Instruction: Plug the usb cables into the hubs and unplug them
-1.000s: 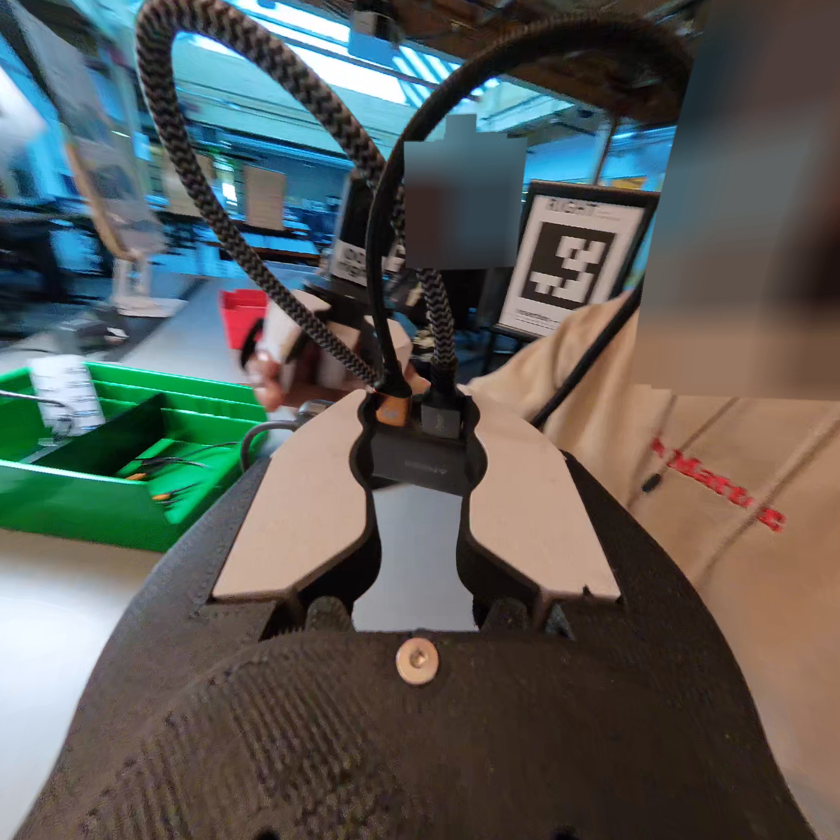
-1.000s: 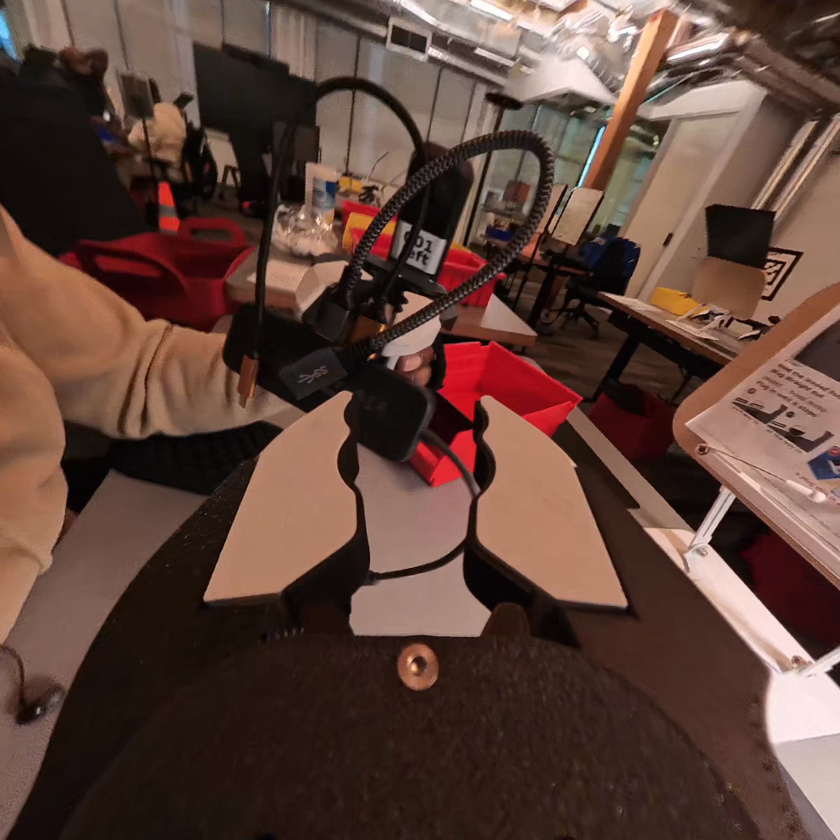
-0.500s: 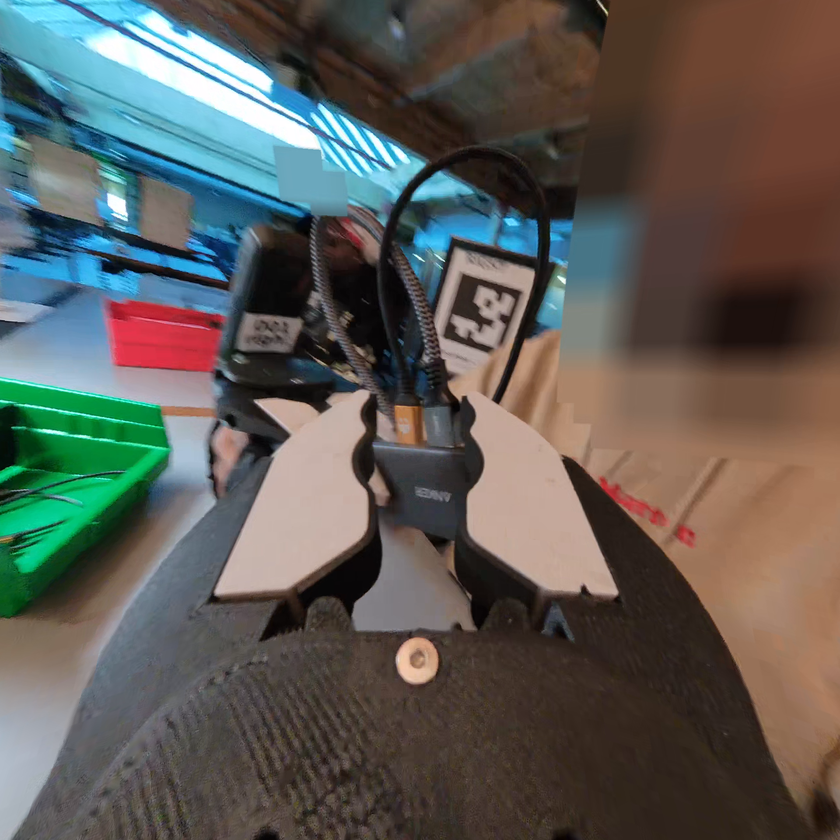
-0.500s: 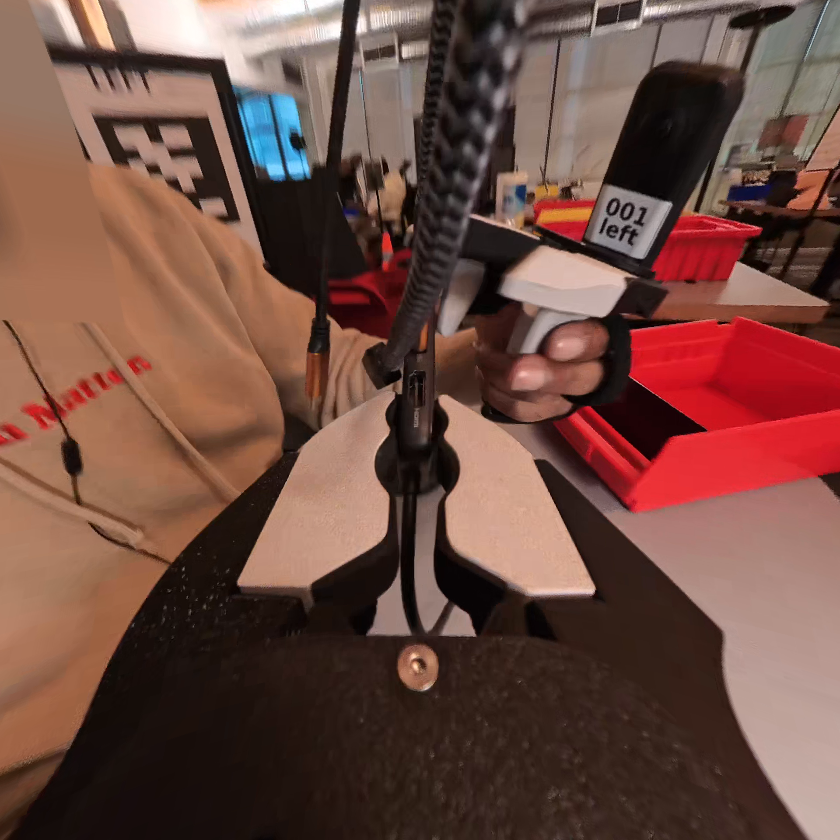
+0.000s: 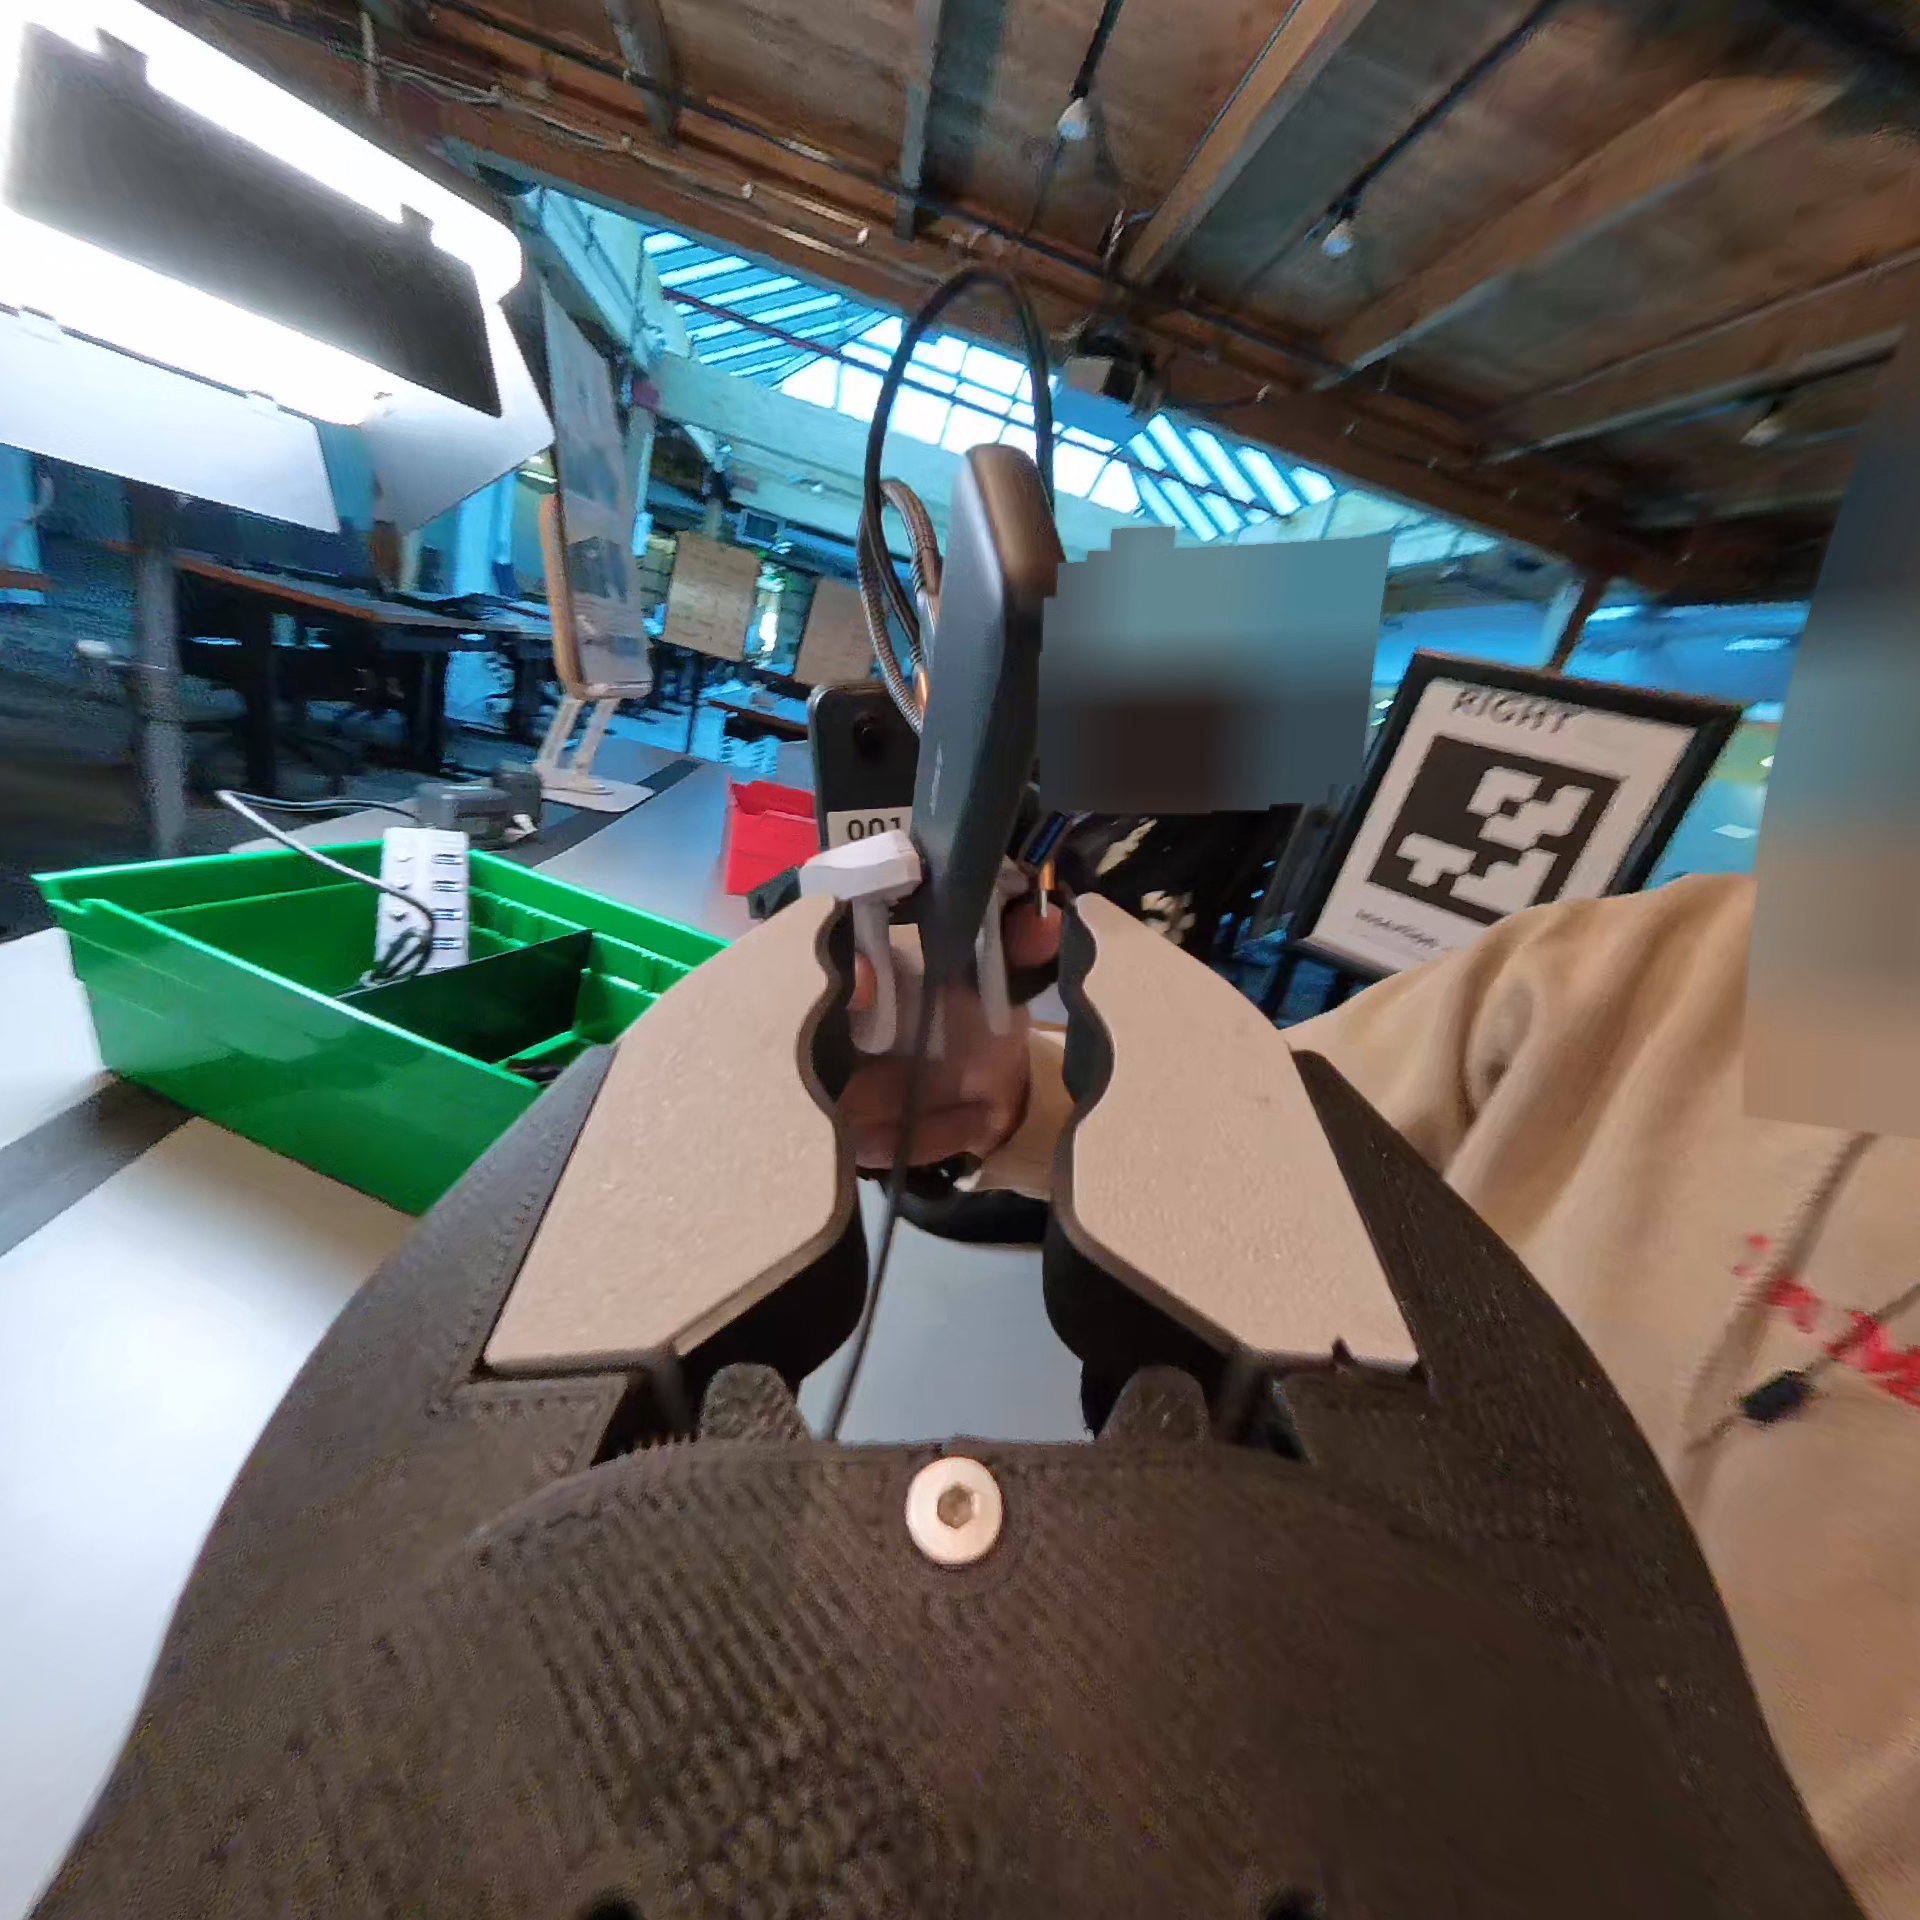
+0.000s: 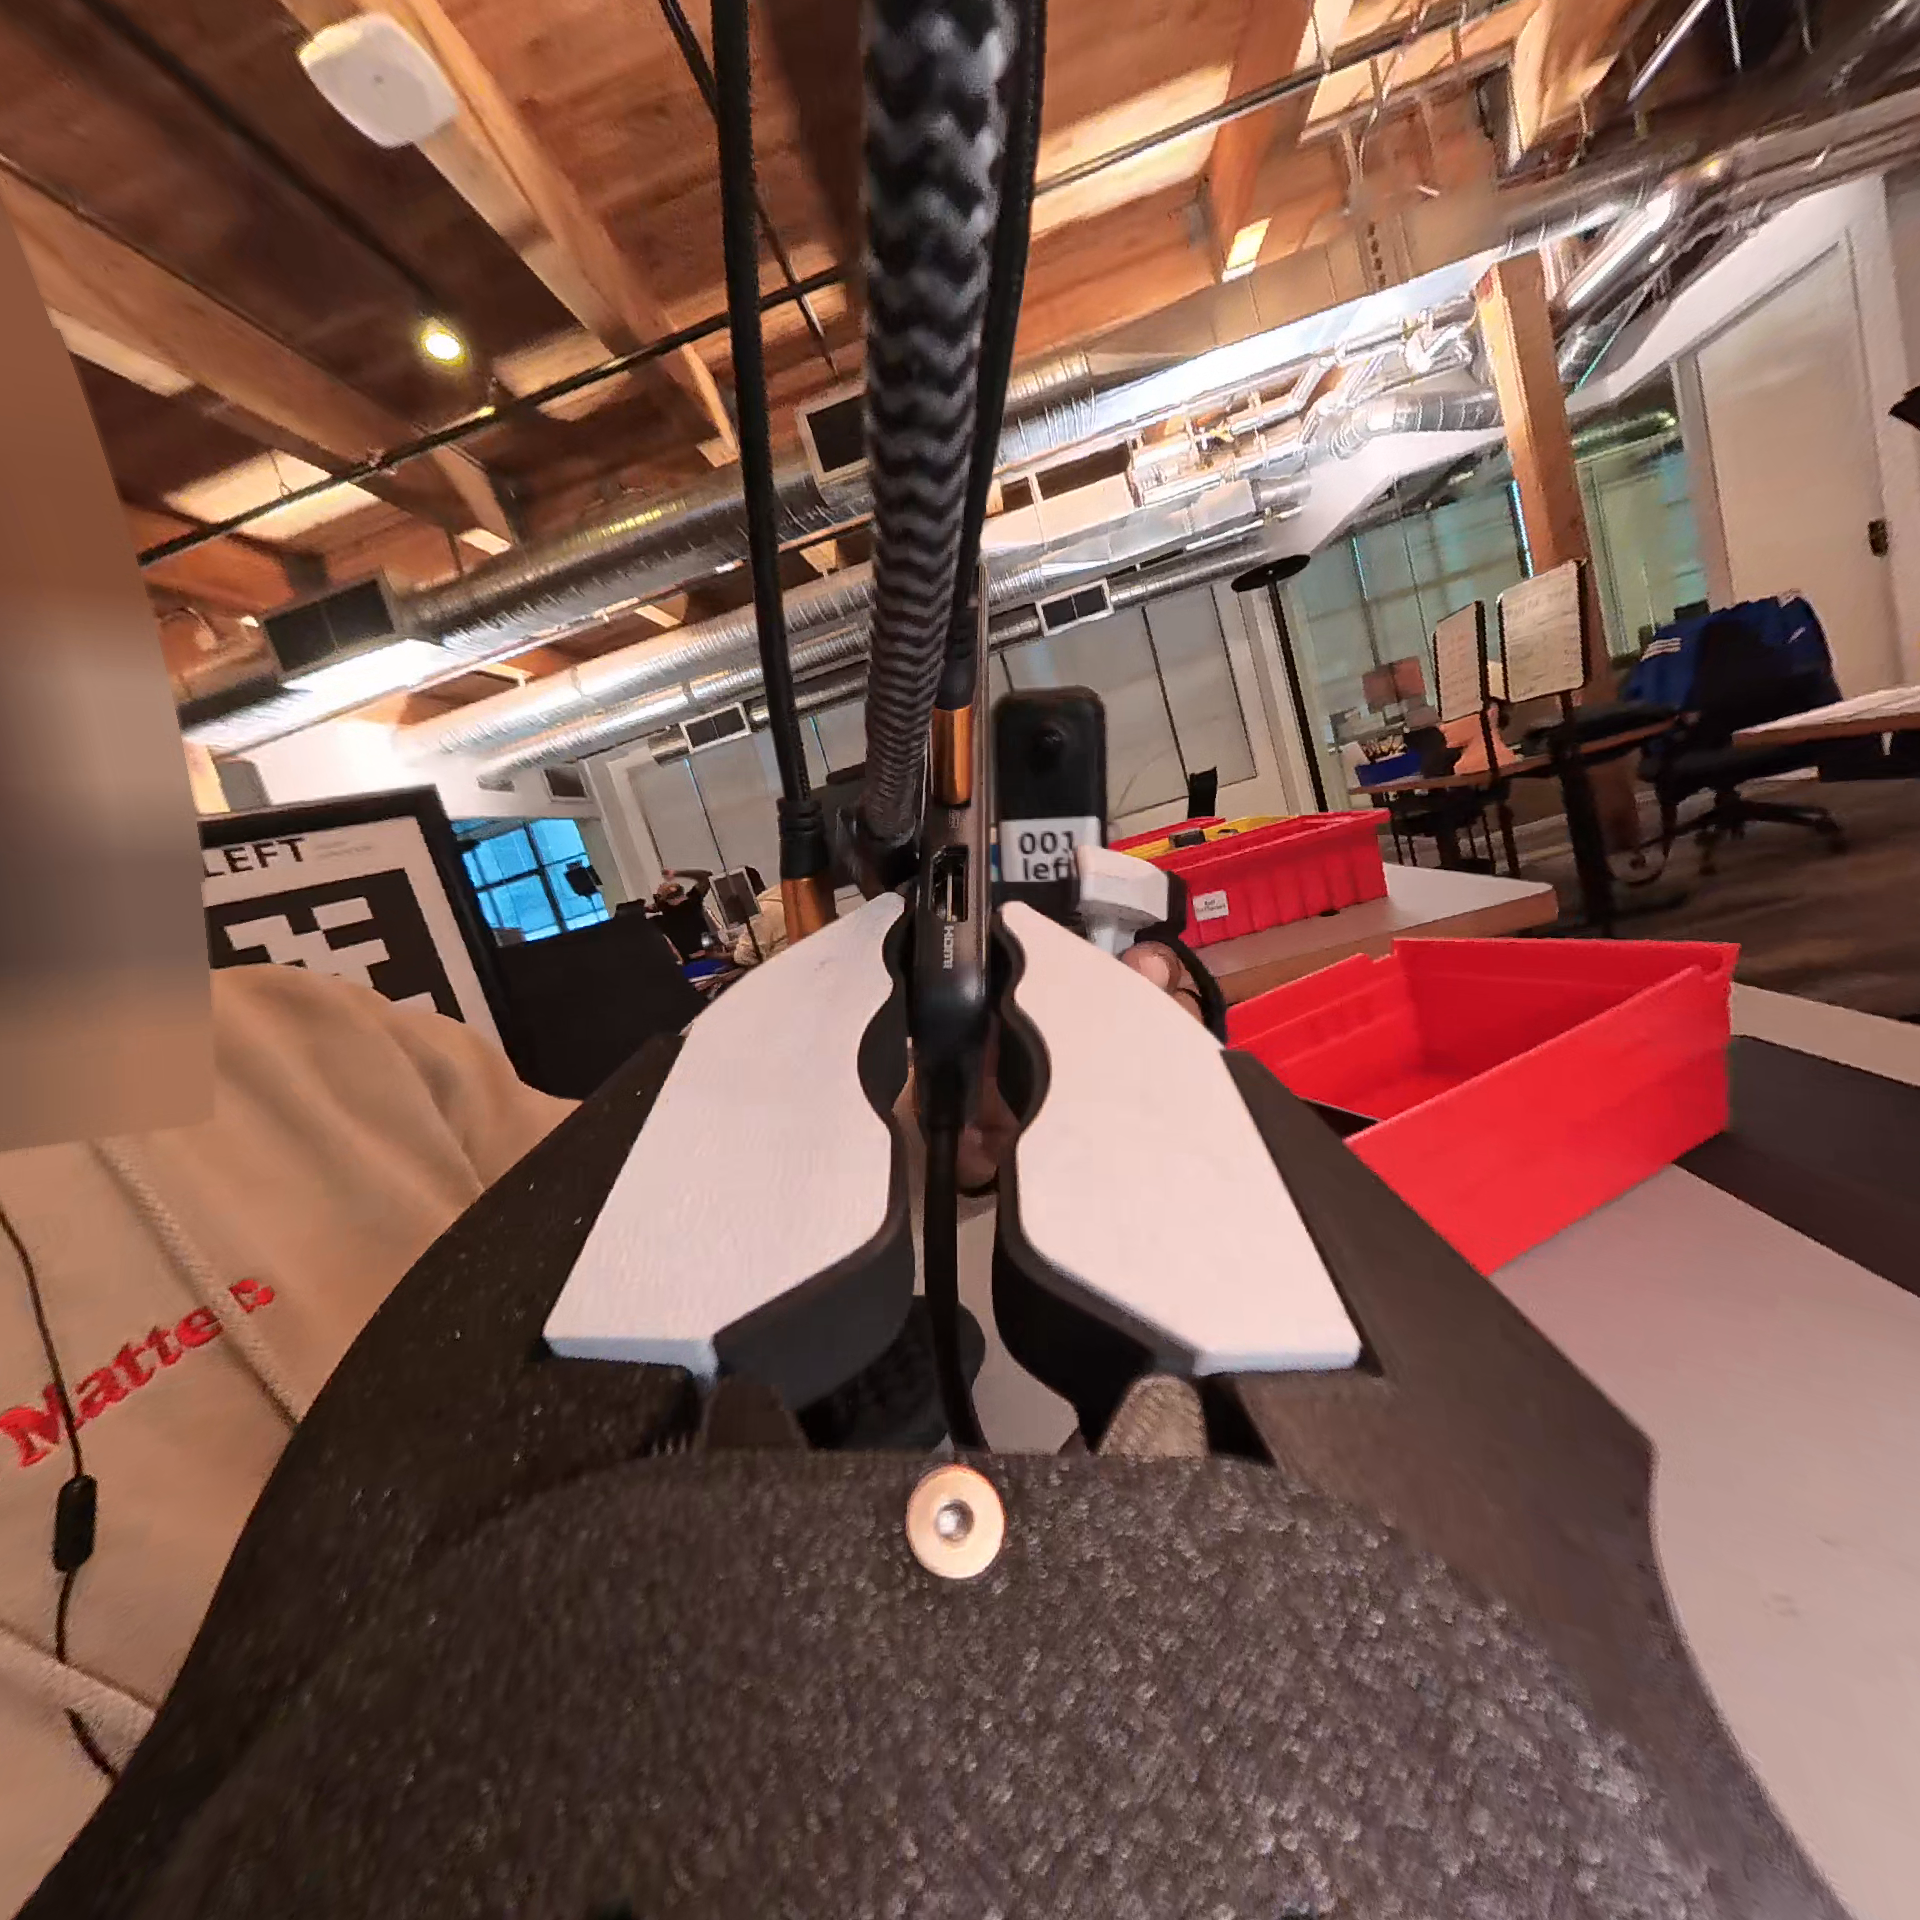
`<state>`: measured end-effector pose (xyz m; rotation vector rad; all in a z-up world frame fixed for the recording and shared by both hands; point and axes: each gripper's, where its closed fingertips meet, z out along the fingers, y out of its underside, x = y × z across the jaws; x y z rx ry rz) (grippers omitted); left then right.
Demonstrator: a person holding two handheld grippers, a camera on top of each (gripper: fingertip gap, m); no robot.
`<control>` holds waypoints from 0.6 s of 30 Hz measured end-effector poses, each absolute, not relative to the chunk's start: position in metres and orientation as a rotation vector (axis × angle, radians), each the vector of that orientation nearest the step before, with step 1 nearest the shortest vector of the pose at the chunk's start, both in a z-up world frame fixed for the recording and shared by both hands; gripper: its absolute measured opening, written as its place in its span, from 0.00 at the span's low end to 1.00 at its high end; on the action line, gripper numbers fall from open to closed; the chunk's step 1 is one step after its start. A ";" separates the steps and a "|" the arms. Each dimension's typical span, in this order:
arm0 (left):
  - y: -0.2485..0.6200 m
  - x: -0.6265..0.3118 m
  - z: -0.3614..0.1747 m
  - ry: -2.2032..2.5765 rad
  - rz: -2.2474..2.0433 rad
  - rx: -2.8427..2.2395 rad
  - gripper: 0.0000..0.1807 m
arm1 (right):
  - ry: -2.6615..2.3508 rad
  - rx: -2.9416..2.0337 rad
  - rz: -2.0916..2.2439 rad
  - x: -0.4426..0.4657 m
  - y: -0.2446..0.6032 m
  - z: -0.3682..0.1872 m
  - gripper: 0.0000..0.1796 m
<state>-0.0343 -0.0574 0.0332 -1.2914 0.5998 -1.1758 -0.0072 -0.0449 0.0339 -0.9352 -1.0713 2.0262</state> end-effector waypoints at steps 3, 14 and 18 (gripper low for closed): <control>-0.056 -0.018 0.028 0.632 -1.078 -1.309 0.21 | -1.092 -0.972 1.989 -0.018 -0.053 0.024 0.07; -0.050 -0.025 0.028 0.612 -0.964 -1.337 0.08 | -1.090 -1.065 2.044 -0.028 -0.053 0.012 0.07; -0.048 -0.031 0.031 0.575 -1.003 -1.356 0.07 | -1.161 -1.091 1.968 -0.032 -0.055 0.002 0.08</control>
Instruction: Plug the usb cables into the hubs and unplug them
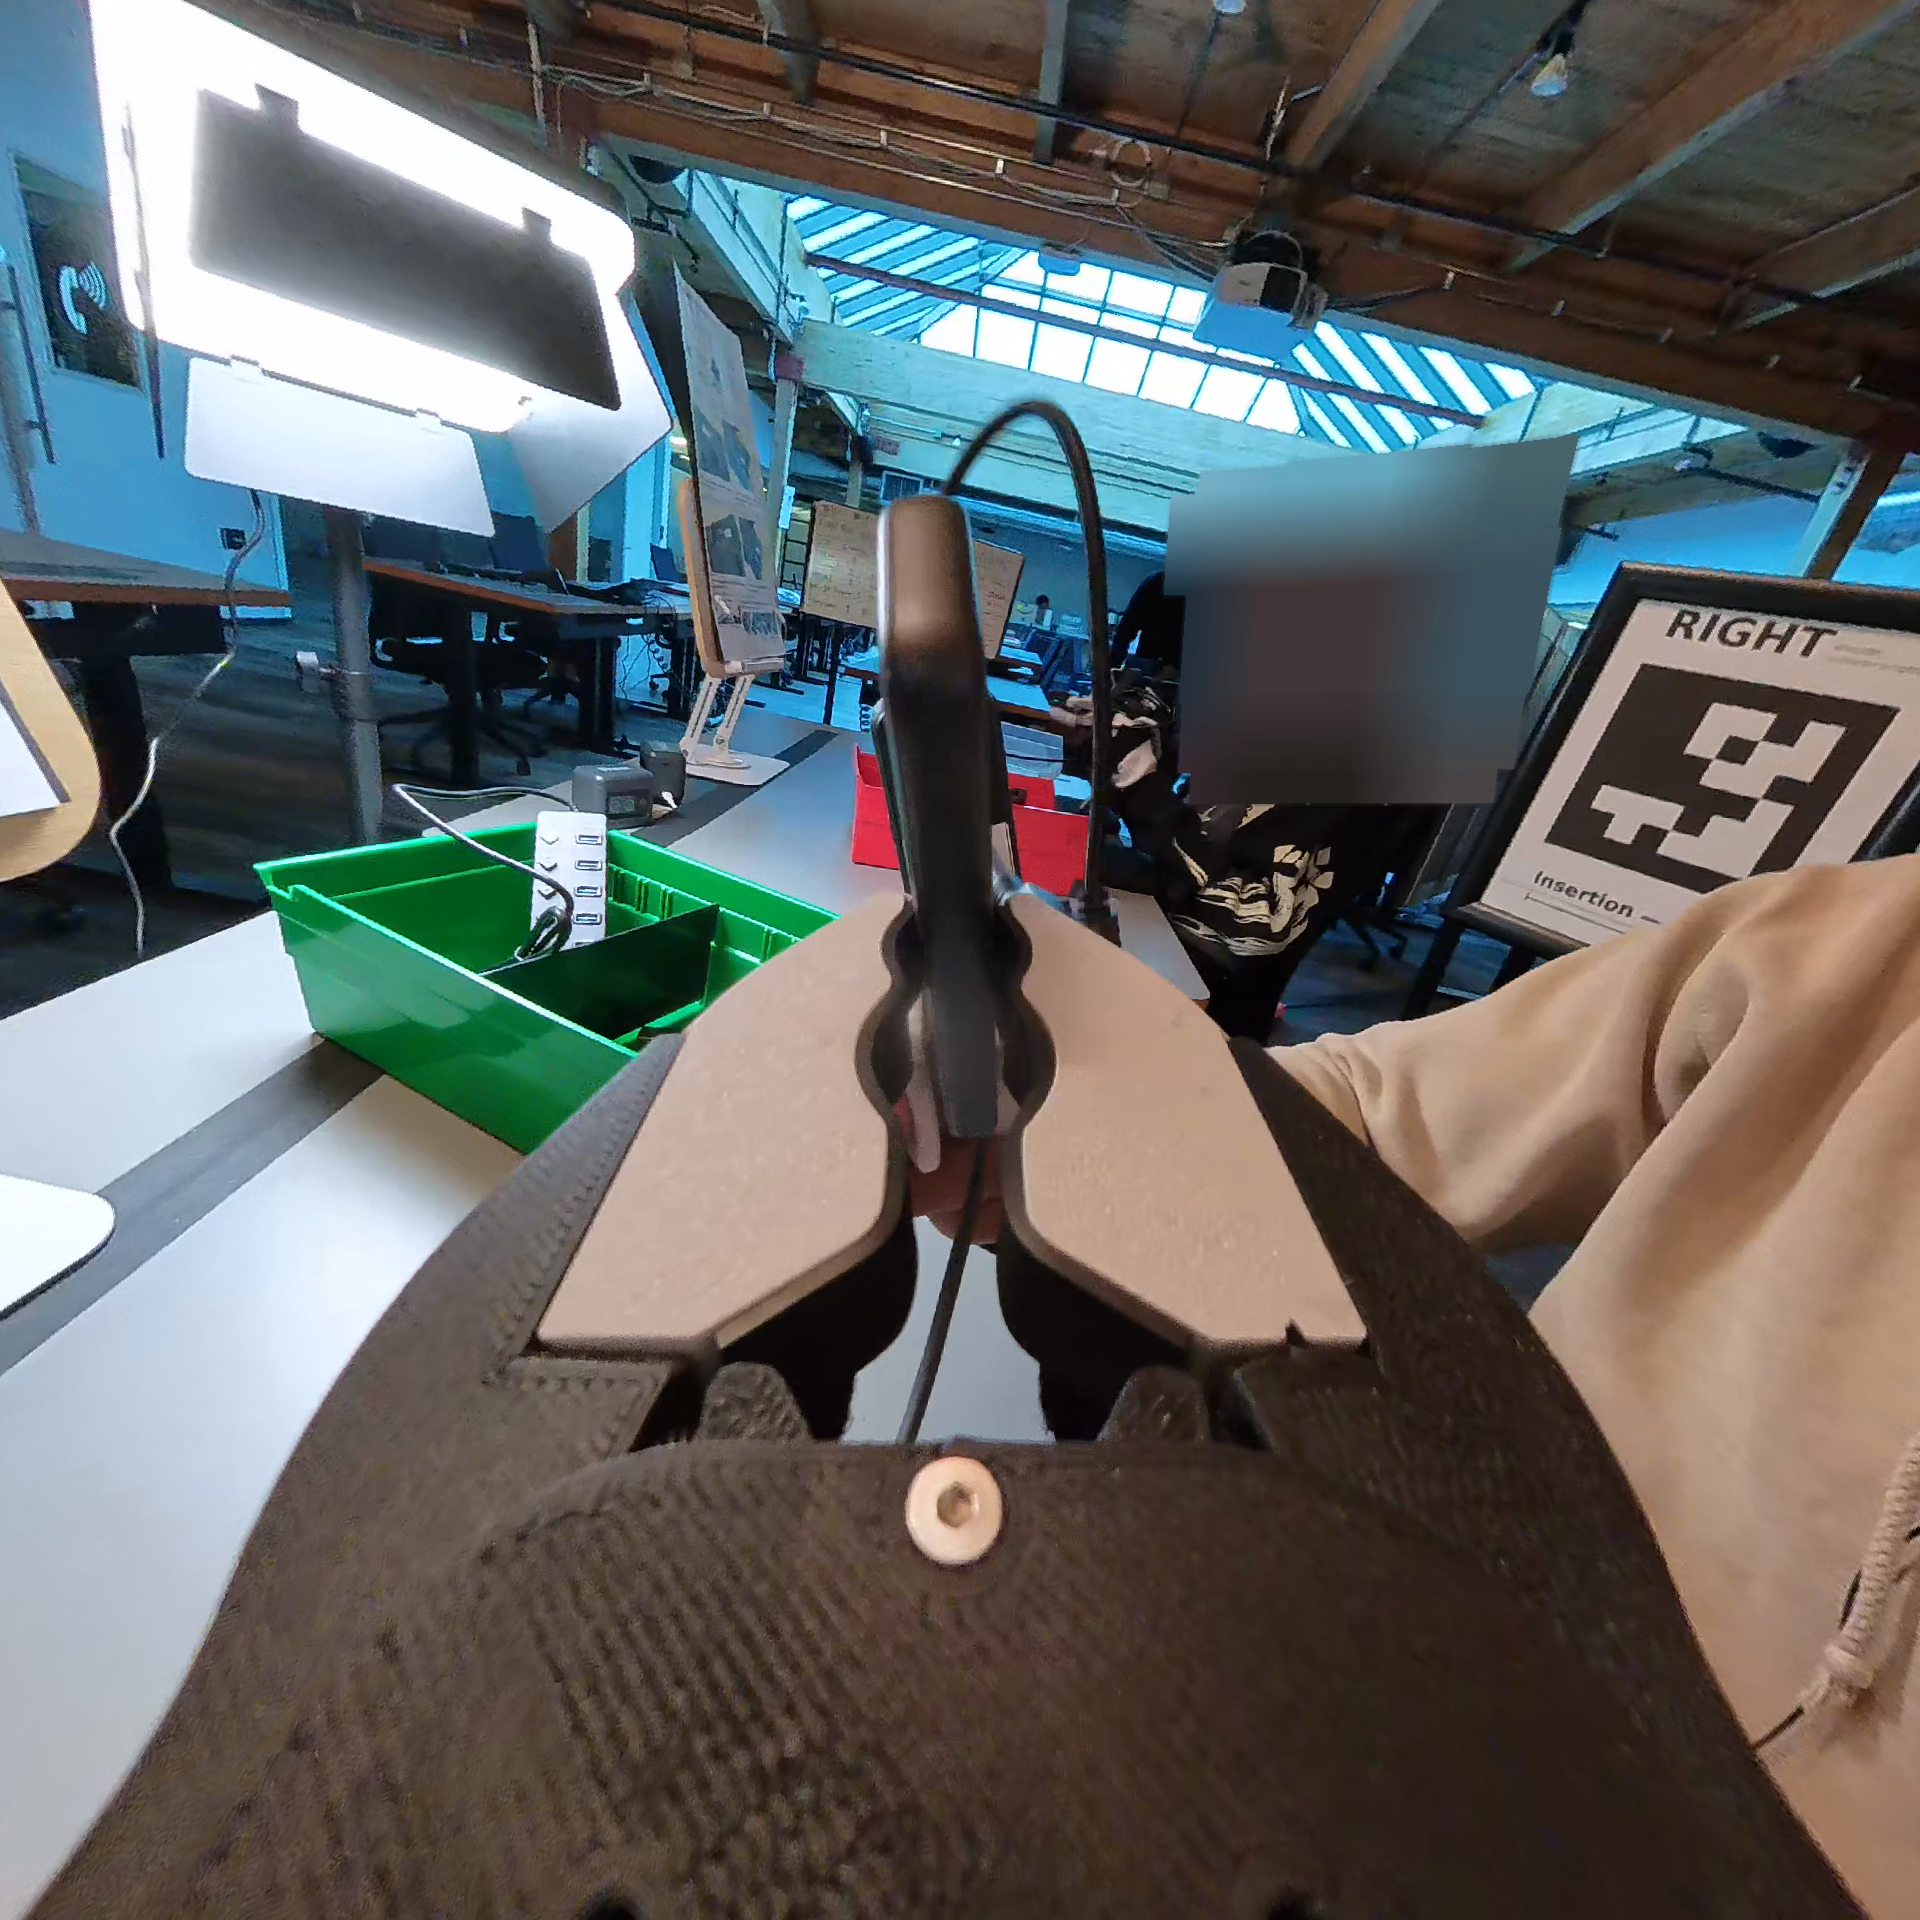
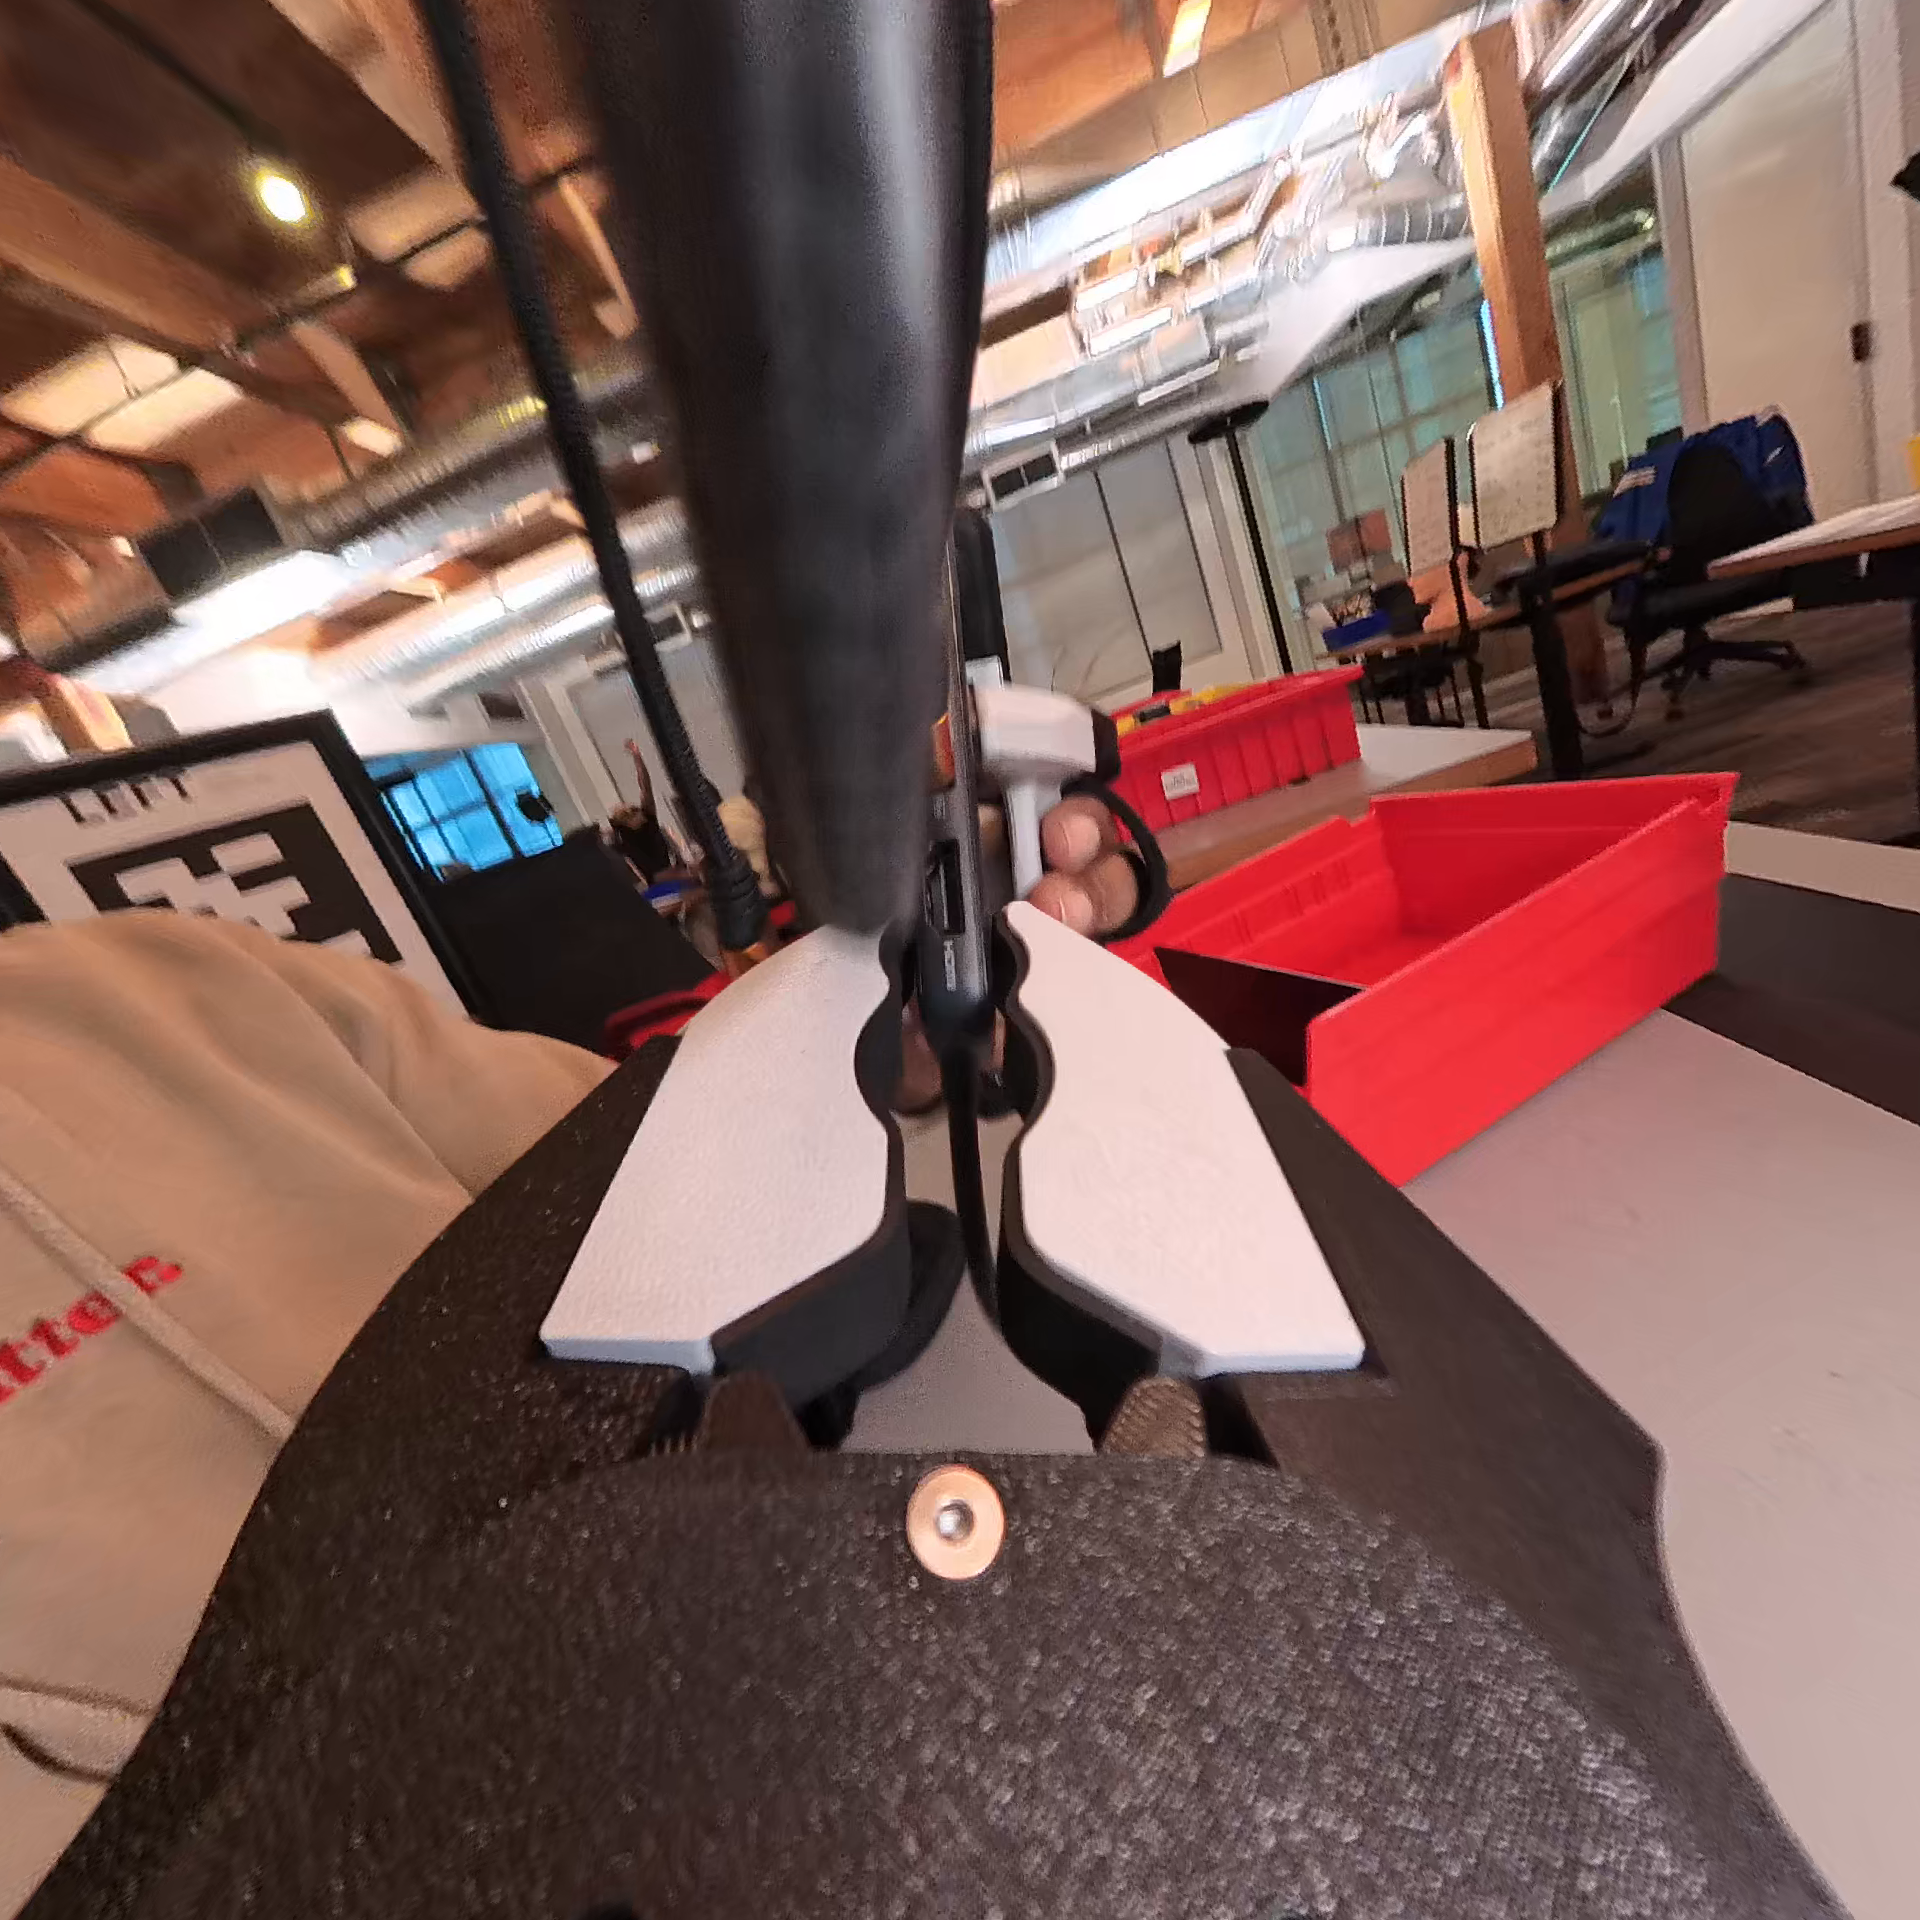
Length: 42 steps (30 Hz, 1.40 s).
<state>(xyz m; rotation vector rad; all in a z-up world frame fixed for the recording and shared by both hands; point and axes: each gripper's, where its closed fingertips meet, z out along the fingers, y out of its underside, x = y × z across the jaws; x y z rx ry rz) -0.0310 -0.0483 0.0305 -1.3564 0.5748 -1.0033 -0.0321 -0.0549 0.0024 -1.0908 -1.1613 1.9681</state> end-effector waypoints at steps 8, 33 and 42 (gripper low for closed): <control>-0.056 -0.078 0.053 0.505 -0.947 -1.425 0.07 | -1.365 -1.122 1.733 -0.002 -0.005 -0.014 0.26; -0.031 -0.041 0.007 0.437 -1.184 -1.467 0.07 | -1.569 -0.952 0.733 -0.005 -0.009 -0.007 0.03; -0.040 -0.027 0.004 0.548 -1.138 -1.503 0.07 | -1.593 -0.882 0.806 -0.004 -0.022 -0.005 0.03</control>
